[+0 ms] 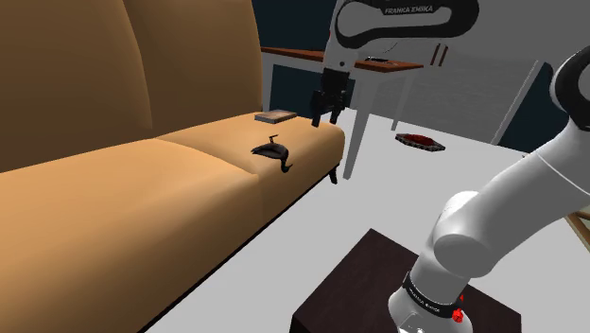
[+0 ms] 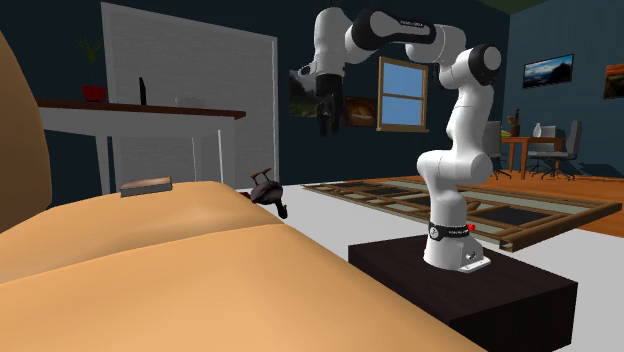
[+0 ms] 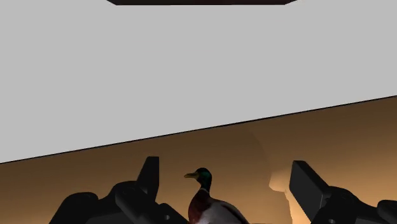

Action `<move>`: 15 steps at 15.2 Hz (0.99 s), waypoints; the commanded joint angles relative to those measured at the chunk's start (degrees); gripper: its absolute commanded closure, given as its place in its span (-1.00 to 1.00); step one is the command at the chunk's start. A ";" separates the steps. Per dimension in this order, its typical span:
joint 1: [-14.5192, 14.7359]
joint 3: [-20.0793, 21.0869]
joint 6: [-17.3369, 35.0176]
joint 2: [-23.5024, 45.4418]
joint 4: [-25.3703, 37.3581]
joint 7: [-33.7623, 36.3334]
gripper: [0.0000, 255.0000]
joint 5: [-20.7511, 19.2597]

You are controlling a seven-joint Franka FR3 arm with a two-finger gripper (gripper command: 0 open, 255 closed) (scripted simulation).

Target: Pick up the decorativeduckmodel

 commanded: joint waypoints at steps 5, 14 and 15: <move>1.03 -1.82 2.54 13.71 10.06 -3.46 -1.00 4.54; 0.52 -2.49 1.01 33.28 29.04 -7.74 -1.00 11.82; 0.53 -2.46 1.77 33.25 28.23 -7.87 -1.00 11.84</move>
